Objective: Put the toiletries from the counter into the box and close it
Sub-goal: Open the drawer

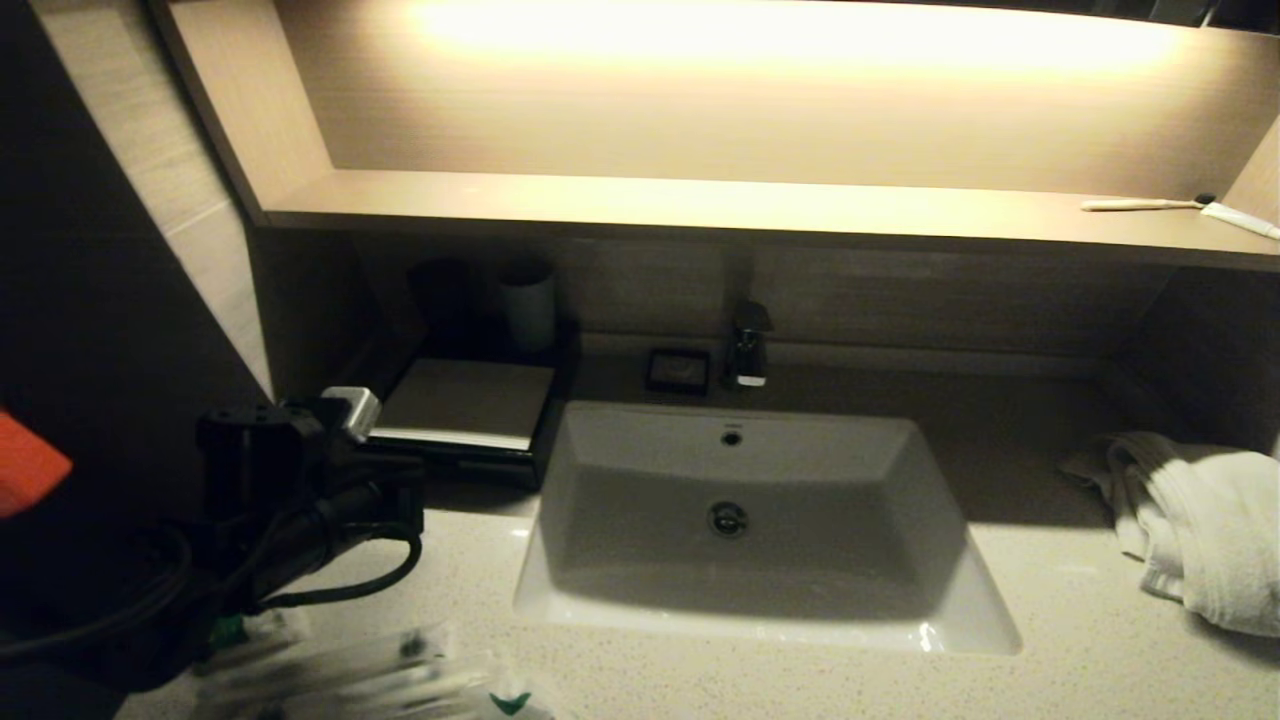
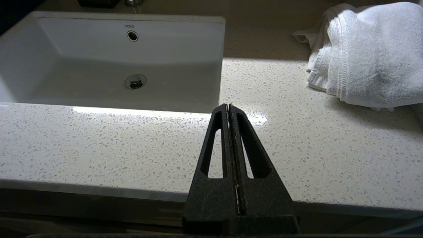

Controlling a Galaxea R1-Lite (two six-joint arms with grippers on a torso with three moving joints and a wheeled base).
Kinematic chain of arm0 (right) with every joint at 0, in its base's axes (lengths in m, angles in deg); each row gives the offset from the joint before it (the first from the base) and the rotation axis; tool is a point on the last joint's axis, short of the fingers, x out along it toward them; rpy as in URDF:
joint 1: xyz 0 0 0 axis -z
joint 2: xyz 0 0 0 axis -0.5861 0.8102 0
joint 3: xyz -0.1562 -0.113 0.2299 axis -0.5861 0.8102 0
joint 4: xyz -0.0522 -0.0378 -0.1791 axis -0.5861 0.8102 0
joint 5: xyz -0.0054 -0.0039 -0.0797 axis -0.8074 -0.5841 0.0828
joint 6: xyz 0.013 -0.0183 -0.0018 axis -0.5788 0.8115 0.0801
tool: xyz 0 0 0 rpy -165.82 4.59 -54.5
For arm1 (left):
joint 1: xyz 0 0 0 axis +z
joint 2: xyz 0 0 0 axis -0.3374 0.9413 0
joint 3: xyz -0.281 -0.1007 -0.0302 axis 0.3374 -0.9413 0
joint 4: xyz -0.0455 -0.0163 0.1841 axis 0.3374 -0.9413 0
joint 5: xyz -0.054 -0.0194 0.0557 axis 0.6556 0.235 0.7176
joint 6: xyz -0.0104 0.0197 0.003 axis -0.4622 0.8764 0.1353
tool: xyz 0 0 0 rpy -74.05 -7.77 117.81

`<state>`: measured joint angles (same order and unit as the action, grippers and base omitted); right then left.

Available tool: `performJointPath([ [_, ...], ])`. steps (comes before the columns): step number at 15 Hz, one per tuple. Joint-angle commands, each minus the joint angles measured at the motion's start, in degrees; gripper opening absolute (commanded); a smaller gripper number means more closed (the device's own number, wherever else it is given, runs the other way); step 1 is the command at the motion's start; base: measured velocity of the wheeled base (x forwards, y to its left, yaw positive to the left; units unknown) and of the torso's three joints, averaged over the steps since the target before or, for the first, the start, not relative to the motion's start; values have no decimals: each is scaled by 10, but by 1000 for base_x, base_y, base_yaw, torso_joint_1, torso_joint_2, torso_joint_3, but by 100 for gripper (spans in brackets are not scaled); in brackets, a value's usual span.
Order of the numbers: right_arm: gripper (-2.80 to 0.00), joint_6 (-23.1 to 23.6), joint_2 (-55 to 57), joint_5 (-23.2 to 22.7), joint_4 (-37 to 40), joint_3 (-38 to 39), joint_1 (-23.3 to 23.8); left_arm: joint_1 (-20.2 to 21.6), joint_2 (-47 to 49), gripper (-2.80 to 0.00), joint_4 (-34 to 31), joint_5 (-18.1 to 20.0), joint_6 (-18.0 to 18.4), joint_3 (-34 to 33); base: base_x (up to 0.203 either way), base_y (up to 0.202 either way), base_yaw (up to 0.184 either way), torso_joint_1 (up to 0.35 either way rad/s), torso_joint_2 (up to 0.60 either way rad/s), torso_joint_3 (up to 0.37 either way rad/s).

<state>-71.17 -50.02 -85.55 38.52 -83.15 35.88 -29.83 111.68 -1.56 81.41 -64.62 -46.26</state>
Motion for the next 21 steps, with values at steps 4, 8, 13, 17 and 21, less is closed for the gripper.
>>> performJointPath([
  [4, -280, 0, 0, 0, 0, 0, 0, 0, 16, -280, 4, -1, 1, 0, 0, 0, 0, 0, 0, 0],
  [8, -280, 0, 0, 0, 0, 0, 0, 0, 17, -280, 4, -1, 0, 4, 0, 0, 0, 0, 0, 0],
  [13, -280, 0, 0, 0, 0, 0, 0, -1, 32, -280, 18, -2, 0, 6, 0, 0, 0, 0, 0, 0],
  [17, -280, 0, 0, 0, 0, 0, 0, -3, 42, -280, 37, -4, -1, 8, 0, 0, 0, 0, 0, 0],
  [21, -280, 0, 0, 0, 0, 0, 0, -4, 42, -280, 37, -5, -1, 12, 0, 0, 0, 0, 0, 0],
])
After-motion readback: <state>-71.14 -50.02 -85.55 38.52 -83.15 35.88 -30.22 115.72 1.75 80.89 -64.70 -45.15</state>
